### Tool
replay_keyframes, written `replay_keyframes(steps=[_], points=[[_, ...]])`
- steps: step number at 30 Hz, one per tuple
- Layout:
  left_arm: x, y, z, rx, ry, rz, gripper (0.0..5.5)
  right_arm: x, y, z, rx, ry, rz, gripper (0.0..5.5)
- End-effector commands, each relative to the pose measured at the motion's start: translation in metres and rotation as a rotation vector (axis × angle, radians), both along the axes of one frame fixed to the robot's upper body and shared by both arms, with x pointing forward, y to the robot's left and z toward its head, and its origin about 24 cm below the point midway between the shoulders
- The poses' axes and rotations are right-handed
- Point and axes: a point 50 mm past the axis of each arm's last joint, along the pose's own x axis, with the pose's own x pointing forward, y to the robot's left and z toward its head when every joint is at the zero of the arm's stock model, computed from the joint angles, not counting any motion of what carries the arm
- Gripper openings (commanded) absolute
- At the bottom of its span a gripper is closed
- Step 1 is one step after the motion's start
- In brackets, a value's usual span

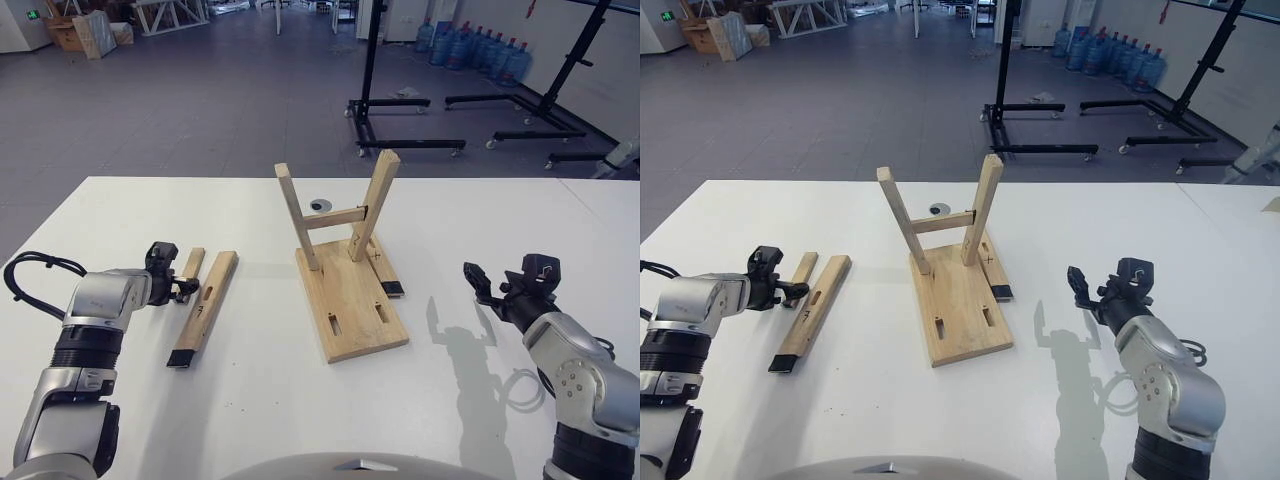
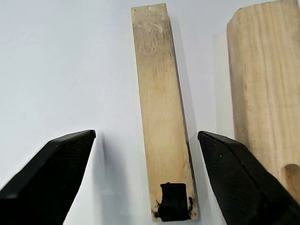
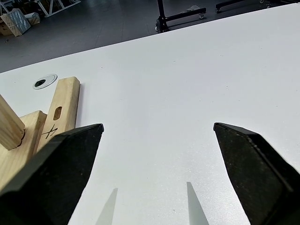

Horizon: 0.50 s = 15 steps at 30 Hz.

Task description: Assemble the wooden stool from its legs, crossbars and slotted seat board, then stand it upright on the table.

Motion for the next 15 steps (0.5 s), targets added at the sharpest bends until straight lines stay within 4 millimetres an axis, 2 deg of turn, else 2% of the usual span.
replay_keyframes(steps=[1,7,15], points=[[-0.013,-0.002,-0.019,-0.019,0.087,-0.006,3.84,0.003,0.001,0.000,0.003,0.007,0.012,4.36],[-0.025,0.006,-0.029,-0.054,0.163,0.071,2.95,0.005,0.002,0.001,0.011,0.009,0.024,4.36],[-0.033,0.002,-0.043,-0.088,0.197,0.085,1.76,0.010,0.001,0.002,0.005,0.013,0.037,4.36]])
